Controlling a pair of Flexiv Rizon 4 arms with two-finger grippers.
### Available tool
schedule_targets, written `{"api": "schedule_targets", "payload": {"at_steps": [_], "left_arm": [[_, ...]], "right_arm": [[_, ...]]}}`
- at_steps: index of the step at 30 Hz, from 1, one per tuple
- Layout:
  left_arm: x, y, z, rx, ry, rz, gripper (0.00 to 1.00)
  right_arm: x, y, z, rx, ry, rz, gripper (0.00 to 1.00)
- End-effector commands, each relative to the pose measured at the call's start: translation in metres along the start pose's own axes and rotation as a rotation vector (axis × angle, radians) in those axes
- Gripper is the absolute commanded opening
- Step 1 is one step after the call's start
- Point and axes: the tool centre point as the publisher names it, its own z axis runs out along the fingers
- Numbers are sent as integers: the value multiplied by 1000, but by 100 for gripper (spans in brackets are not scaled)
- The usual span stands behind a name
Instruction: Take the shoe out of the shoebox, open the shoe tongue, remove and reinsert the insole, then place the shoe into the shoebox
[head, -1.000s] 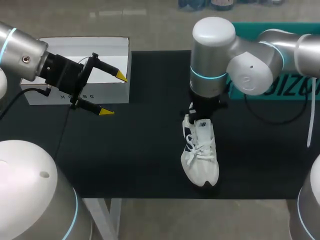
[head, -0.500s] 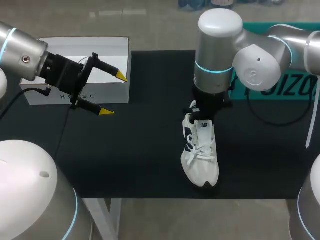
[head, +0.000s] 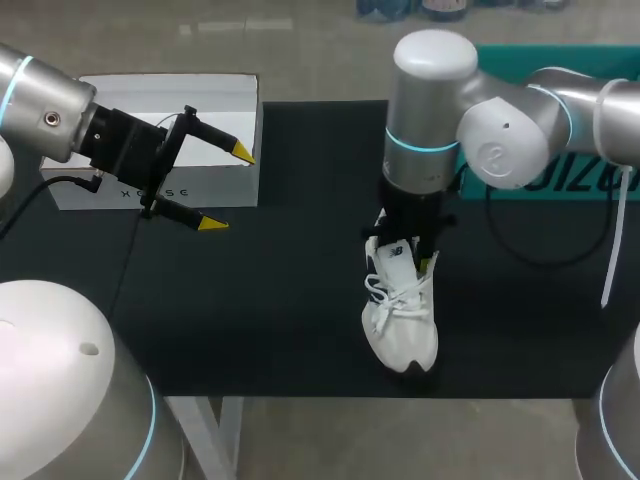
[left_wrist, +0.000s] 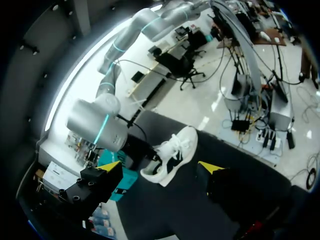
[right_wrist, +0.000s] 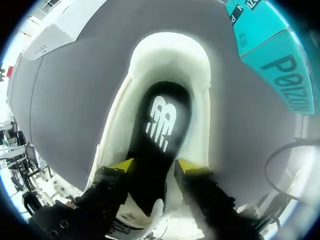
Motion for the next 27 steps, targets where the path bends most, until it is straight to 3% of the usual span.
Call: {"api": "schedule_targets", "payload": {"at_steps": [1, 20, 27], "left_arm": [[0, 0, -1, -2, 2, 0, 100], [0, 0, -1, -2, 2, 0, 100], [0, 0, -1, -2, 2, 0, 100]], "right_arm": [[1, 3, 5, -2, 9, 5, 100], [-6, 19, -55, -141, 12, 18, 100], [-3, -2, -88, -184, -5, 16, 100]]}}
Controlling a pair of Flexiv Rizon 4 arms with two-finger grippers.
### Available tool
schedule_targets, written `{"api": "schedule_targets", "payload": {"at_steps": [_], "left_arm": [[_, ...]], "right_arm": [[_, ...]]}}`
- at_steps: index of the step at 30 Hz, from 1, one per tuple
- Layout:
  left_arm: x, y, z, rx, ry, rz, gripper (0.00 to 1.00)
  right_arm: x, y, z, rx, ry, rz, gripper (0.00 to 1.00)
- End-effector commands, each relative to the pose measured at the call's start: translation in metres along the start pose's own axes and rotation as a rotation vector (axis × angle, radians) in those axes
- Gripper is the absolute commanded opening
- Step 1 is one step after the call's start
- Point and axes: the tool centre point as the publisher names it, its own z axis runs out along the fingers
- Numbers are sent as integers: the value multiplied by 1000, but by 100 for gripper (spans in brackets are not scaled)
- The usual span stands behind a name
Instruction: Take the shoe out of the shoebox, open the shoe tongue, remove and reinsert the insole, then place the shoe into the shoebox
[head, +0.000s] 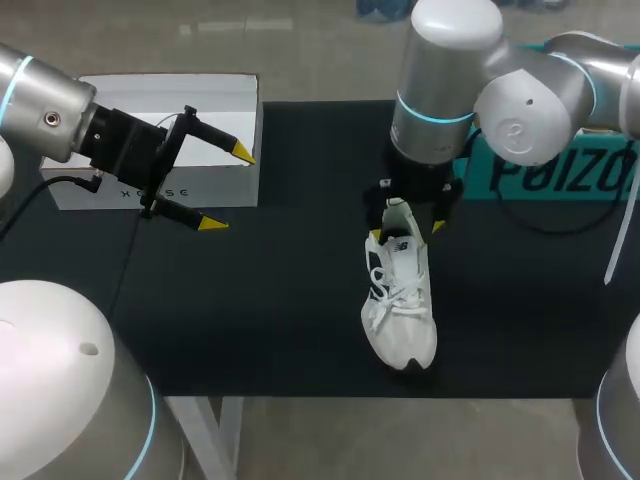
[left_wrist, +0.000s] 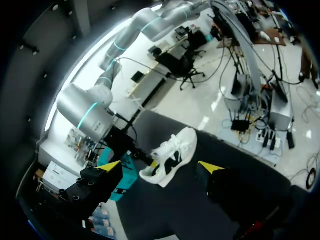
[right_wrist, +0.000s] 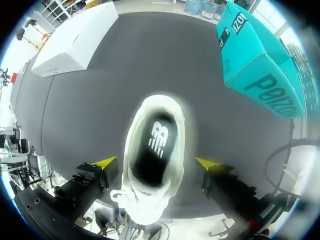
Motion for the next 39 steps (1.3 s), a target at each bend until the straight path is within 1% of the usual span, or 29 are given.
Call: {"api": "schedule_targets", "payload": {"at_steps": [1, 5, 8, 9, 10, 11, 15, 16, 21, 29, 33, 35, 36, 37, 38, 39], "left_arm": [[0, 0, -1, -1, 3, 0, 100], [0, 0, -1, -1, 3, 0, 100], [0, 0, -1, -1, 3, 0, 100], [0, 0, -1, -1, 3, 0, 100], [0, 0, -1, -1, 3, 0, 100], [0, 0, -1, -1, 3, 0, 100], [0, 0, -1, -1, 3, 0, 100], [0, 0, -1, -1, 3, 0, 100], [0, 0, -1, -1, 3, 0, 100], [0, 0, -1, -1, 3, 0, 100], [0, 0, -1, -1, 3, 0, 100], [0, 0, -1, -1, 3, 0, 100], [0, 0, -1, -1, 3, 0, 100], [0, 0, -1, -1, 3, 0, 100], [0, 0, -1, -1, 3, 0, 100], [0, 0, -1, -1, 3, 0, 100]], "right_arm": [[0, -23, -28, -37, -12, -1, 100], [2, -36, -36, -43, -19, -2, 100], [6, -47, -40, -40, -5, 2, 100], [7, -50, -39, -32, -2, -4, 50], [9, -53, -36, -19, 4, -8, 15], [10, -54, -32, -3, 4, -15, 0], [14, -56, -15, 31, 9, -22, 0], [15, -55, -14, 36, 10, -22, 0], [14, -46, -1, 50, 11, -19, 0], [9, -36, 9, 58, 19, -8, 0], [6, -37, 1, 48, 36, -13, 0], [6, -39, -6, 47, 55, -54, 0], [6, -40, -10, 89, 79, -110, 0], [7, -41, -14, 104, 125, -172, 0], [9, -40, -16, 113, 169, -272, 0], [12, -41, -19, 140, 165, -364, 0]]}}
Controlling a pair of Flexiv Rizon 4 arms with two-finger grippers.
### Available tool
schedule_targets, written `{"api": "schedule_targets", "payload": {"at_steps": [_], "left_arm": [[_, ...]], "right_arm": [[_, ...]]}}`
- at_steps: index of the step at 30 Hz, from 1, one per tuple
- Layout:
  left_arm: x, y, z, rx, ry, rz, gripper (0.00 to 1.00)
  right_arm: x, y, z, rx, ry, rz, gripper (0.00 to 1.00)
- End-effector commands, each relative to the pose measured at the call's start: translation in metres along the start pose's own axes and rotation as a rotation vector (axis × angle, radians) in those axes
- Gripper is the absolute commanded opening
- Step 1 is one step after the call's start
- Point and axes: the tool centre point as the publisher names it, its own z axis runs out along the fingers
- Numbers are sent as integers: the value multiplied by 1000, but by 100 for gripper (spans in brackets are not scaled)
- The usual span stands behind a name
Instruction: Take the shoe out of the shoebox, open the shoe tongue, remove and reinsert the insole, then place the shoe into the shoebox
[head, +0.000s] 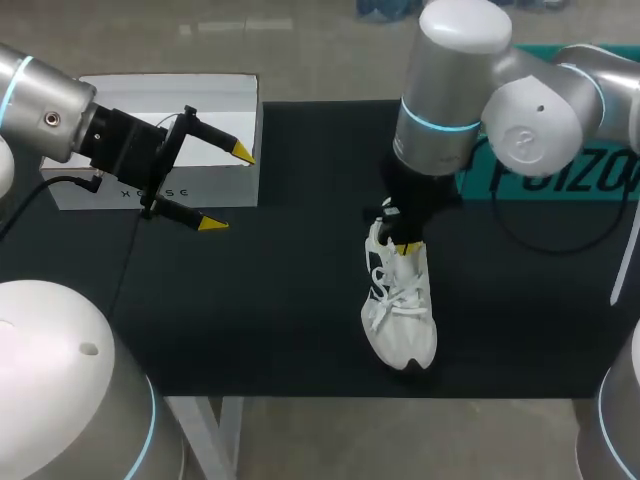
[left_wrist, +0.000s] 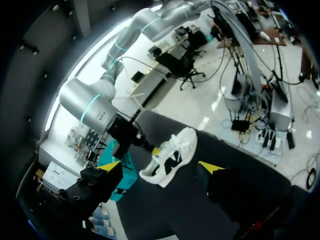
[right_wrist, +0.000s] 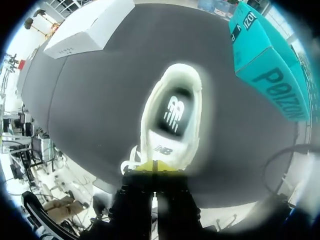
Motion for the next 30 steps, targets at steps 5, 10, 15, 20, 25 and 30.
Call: {"api": "schedule_targets", "payload": {"at_steps": [5, 10, 15, 20, 25, 30], "left_arm": [[0, 0, -1, -1, 3, 0, 100], [0, 0, -1, -1, 3, 0, 100], [0, 0, -1, -1, 3, 0, 100], [0, 0, -1, -1, 3, 0, 100], [0, 0, -1, -1, 3, 0, 100], [0, 0, -1, -1, 3, 0, 100]], "right_arm": [[1, -5, -29, 110, 81, -579, 0], [10, -1, -54, 47, -39, -691, 0], [10, 24, -65, -17, 200, -376, 100], [10, 24, -65, -17, 200, -376, 100], [10, 24, -65, -17, 200, -376, 100], [10, 24, -65, -17, 200, -376, 100]]}}
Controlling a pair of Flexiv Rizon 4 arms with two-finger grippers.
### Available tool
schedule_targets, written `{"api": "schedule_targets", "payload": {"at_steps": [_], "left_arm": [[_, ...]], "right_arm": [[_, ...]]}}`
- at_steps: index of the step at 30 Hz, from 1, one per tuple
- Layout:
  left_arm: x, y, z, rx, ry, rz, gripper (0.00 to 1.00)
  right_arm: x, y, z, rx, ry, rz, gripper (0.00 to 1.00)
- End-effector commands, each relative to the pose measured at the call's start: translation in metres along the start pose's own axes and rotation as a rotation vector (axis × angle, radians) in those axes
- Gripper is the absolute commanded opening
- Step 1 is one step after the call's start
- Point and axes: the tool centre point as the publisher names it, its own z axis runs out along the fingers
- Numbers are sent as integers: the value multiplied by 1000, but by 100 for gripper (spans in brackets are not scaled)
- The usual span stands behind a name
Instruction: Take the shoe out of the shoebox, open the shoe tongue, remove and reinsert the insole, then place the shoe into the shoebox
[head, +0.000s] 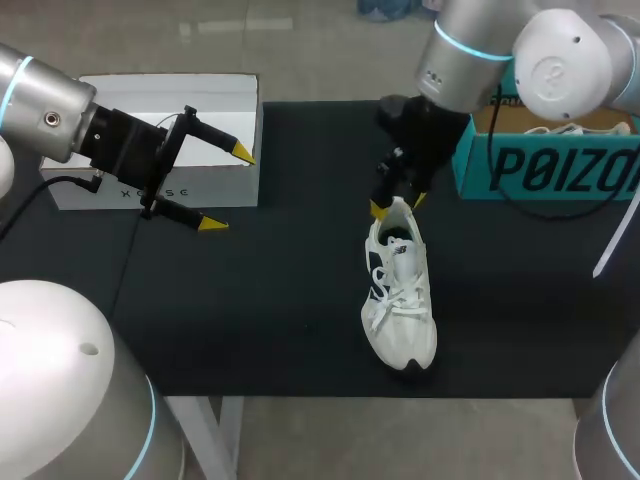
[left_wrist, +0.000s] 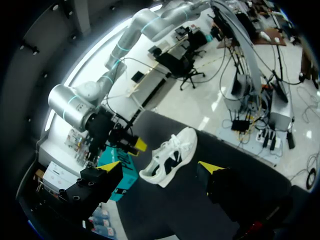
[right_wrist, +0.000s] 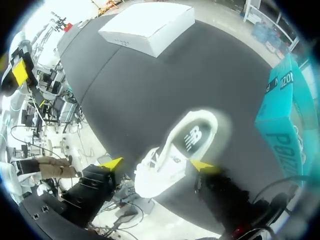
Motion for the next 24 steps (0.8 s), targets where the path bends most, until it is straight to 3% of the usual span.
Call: {"api": "schedule_targets", "payload": {"at_steps": [1, 3, 6, 8, 9, 10, 24], "left_arm": [[0, 0, -1, -1, 3, 0, 100], [0, 0, -1, -1, 3, 0, 100], [0, 0, -1, -1, 3, 0, 100], [0, 0, -1, -1, 3, 0, 100], [0, 0, -1, -1, 3, 0, 100], [0, 0, -1, -1, 3, 0, 100], [0, 0, -1, -1, 3, 0, 100]], "right_arm": [[0, -2, 0, -4, -1, 1, 100], [4, -1, -1, -19, -92, -253, 100], [20, -10, 2, 12, -18, -747, 100], [32, -26, 6, 121, 75, -1105, 100], [36, -33, 5, 133, 65, -1194, 100], [27, -31, 3, 137, 86, -1156, 100], [27, -31, 3, 137, 86, -1156, 100]]}}
